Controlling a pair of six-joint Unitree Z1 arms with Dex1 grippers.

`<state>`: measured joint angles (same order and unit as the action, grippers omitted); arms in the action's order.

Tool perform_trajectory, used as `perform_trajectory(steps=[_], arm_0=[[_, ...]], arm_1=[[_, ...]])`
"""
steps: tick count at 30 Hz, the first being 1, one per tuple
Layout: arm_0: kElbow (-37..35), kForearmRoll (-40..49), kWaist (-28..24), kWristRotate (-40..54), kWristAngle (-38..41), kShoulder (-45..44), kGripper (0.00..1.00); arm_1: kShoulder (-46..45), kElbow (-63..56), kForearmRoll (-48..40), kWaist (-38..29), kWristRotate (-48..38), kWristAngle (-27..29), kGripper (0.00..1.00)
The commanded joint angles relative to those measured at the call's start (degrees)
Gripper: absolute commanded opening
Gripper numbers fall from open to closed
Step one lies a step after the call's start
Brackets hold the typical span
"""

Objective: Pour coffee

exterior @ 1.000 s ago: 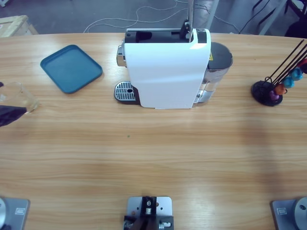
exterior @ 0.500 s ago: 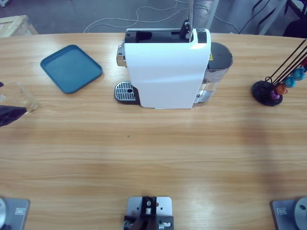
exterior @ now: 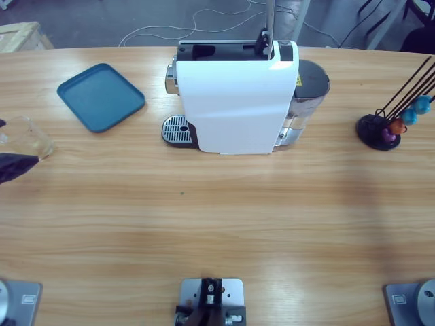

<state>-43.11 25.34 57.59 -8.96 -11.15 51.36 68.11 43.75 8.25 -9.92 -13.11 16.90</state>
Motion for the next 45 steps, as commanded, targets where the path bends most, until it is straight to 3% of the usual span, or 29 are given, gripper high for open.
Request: perform_trajectory(steps=[1, 5, 10, 12, 15, 19, 25, 31, 45], arm_0=[[2.49, -0.8, 0.24, 0.35, 0.78, -0.17, 1.0], [2.19, -0.91, 0.24, 0.42, 0.85, 0.41, 1.0], [1.19, -0.91, 0.33, 0.54, 1.48, 0.75, 1.0], [0.54, -0.91, 0.33, 0.7, 1.48, 1.1, 1.0], [0.29, -0.91, 0.33, 0.7, 1.48, 1.7, 1.0], [-0.04, -0.98, 0.33, 0.7, 1.5, 1.54, 0.998], [0.27, -1.0, 0.33, 0.79, 1.48, 1.36, 0.996], [0.4, -1.05, 0.33, 0.8, 1.48, 1.03, 0.999], [0.06, -0.91, 0.33, 0.87, 1.04, 0.1, 0.991]], arm_1=[[-11.37, 2.57, 7.29, -7.39, 8.54, -9.03, 0.0], [-11.05, 2.45, 8.4, -15.2, 20.25, -23.48, 0.0], [-3.77, 5.31, 9.7, -30.75, 30.27, -25.96, 0.0], [1.24, 8.28, 10.32, -35.75, 30.87, -29.79, 0.0], [12.45, 22.05, 17.19, -40.76, 35.39, -33.74, 0.0], [23.74, 37.58, 22.83, -41.14, 44.14, -33.13, 0.0], [32.98, 45.2, 23.29, -41.14, 47.3, -29.07, 0.0], [36.82, 51.01, 22.99, -39.63, 49.31, -23.85, 0.0], [41.84, 51.98, 22.25, -34.97, 48.89, -24.55, 0.0]])
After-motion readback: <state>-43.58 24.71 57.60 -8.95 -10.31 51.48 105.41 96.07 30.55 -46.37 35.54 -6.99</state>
